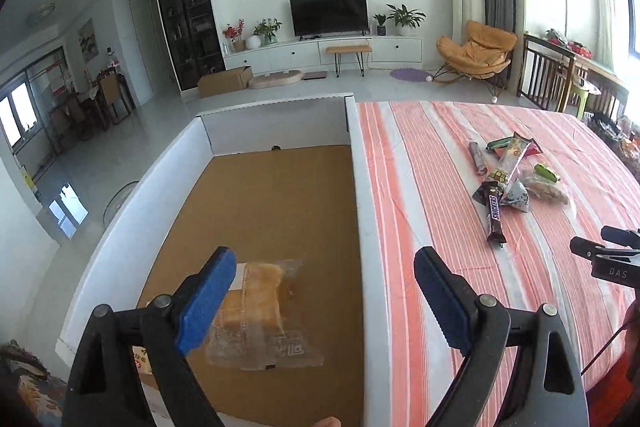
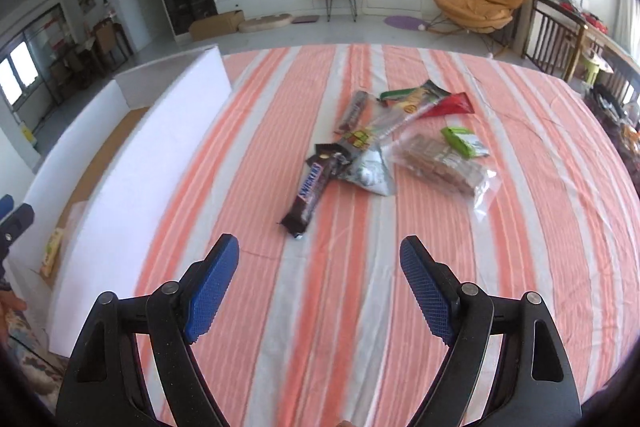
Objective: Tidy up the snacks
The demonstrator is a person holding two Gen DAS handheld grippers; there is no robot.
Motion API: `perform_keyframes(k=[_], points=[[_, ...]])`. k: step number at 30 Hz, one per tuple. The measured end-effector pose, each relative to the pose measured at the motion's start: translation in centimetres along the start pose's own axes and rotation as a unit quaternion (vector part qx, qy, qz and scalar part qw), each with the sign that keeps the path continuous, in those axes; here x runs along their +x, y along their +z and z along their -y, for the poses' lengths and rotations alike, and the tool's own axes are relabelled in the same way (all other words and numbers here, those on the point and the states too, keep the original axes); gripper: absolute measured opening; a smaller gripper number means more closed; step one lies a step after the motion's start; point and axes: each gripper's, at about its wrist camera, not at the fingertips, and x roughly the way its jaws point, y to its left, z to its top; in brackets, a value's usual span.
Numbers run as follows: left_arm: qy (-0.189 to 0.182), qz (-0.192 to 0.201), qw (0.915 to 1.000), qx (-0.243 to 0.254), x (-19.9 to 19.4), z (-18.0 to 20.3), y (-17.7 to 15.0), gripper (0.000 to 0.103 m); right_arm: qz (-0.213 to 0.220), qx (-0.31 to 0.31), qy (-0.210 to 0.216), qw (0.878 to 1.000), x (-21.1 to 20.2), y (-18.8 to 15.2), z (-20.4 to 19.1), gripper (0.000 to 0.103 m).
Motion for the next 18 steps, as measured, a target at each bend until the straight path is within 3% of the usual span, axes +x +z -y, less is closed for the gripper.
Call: perform_keyframes(k=[6,10,15,18], points=[[0.020,-0.027,0.9986,0.041,2.7,3.8,-0.3,0.090,-0.006,0.072,-0.091,0.993,1.0,-4.2,10.1,0.085],[0.027,-0.023,0.9976,0.059,2.5,4.4,-1.0,0.090,-0.011,0.129,-0.094,0.987,1.7,-4.7,13.6,0.085],[0.013,-0.027,0.9979,0.058,1.5,5.0,-2.0,0.090,-0.009,0.126,-0.115,0.985,3.5,-2.9,14.4,0.085],[0.010,-0.027,0.9968,0.074,1.1,5.8,-2.4,0.090,0.002,0.135,-0.119,0.984,4.1,-3.6,15.0,0.085]])
